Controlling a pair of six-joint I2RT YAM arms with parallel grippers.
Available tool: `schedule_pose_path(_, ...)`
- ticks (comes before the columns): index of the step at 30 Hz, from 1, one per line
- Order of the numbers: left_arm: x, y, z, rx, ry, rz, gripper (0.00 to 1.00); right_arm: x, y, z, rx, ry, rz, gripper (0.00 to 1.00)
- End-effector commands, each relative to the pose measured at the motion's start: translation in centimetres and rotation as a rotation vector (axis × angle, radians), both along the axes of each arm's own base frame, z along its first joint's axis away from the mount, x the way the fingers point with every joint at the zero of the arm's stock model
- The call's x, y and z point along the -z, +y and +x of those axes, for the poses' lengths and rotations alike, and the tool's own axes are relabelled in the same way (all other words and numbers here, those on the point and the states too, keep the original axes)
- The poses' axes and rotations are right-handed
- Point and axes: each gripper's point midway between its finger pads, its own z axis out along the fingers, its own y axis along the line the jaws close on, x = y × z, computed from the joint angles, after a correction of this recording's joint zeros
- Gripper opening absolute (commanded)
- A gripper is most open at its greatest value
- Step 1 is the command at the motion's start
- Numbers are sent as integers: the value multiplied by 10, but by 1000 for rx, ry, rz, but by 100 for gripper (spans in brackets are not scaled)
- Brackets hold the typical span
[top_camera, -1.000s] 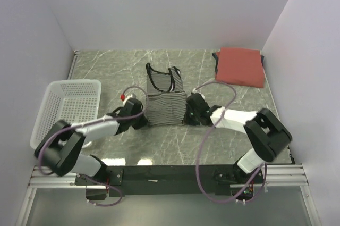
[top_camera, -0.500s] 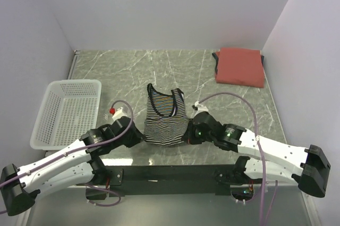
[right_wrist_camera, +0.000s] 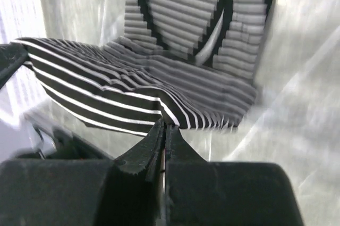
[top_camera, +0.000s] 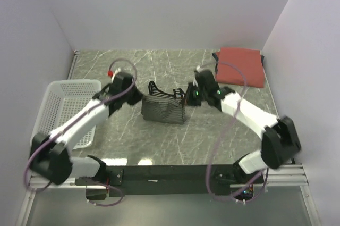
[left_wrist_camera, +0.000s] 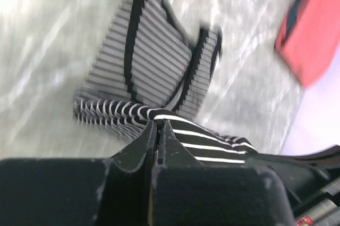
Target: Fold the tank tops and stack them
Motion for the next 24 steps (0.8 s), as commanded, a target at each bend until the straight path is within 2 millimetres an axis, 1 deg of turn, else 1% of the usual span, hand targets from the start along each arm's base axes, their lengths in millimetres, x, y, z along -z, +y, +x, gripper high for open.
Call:
schedule_pose_path(1, -55, -13, 80, 51, -193, -42, 1, -31, 11, 74, -44, -94, 79, 0)
schedule_pose_path(2, -55, -16, 97, 58, -205, -51, 3, -26, 9, 87, -35, -74, 71, 4)
schedule_pose_path(3, -25, -23, 117, 104, -139, -68, 19, -16, 12, 113, -27, -58, 67, 10)
schedule_pose_path(4, -37, -28, 141, 117, -165, -76, 29, -10, 3, 131, 2, -47, 66, 29)
schedule_pose_path(5, 3, -28, 160, 105, -79, -42, 36, -2, 0, 143, 14, -27, 51, 42)
schedule_pose_path(6, 11, -26, 173, 98, -70, -34, 40, 8, 0, 165, 17, -23, 35, 59)
schedule_pose_path(7, 4, -17, 195, 63, -108, -53, 43, 12, -7, 178, 31, -25, 27, 64)
schedule_pose_path(8, 17, -14, 206, 49, -95, -60, 48, 15, -14, 189, 56, -30, 6, 67)
schedule_pose_path(9, 16, -9, 213, 39, -103, -68, 52, 13, -18, 201, 75, -46, -6, 68)
schedule_pose_path(10, 8, -1, 223, 20, -129, -64, 53, 12, -24, 205, 96, -58, -18, 71)
schedule_pose_path(11, 7, 3, 226, 14, -133, -49, 53, 12, -37, 212, 140, -71, -45, 72)
schedule_pose_path(13, -1, 14, 227, -1, -151, 6, 55, 7, -46, 205, 152, -82, -64, 72)
schedule_pose_path(14, -7, 18, 220, -8, -147, 21, 55, 7, -48, 202, 157, -93, -77, 72)
schedule_pose_path(15, -8, 20, 216, -14, -146, 29, 54, 11, -53, 190, 167, -87, -98, 72)
schedule_pose_path(16, 6, 23, 204, -25, -110, 36, 53, 13, -54, 183, 165, -85, -100, 73)
schedule_pose_path(17, -5, 23, 197, -27, -138, 20, 52, 15, -51, 177, 157, -90, -97, 72)
schedule_pose_path(18, 11, 19, 181, -10, -100, 22, 48, 25, -54, 161, 154, -69, -105, 73)
schedule_pose_path(19, 14, 14, 172, 4, -93, 30, 46, 30, -53, 152, 151, -55, -99, 74)
schedule_pose_path(20, 17, 14, 163, -1, -82, 62, 45, 49, -51, 134, 137, -20, -89, 75)
schedule_pose_path(21, 29, 2, 147, 35, -51, 82, 45, 47, -46, 125, 118, -23, -59, 76)
schedule_pose_path(22, 35, -3, 137, 54, -38, 88, 44, 51, -44, 117, 110, -16, -43, 79)
schedule_pose_path(23, 35, 0, 133, 32, -50, 116, 43, 49, -38, 115, 104, -33, -2, 80)
schedule_pose_path(24, 51, -6, 119, 48, -25, 126, 43, 60, -36, 99, 77, 1, 30, 82)
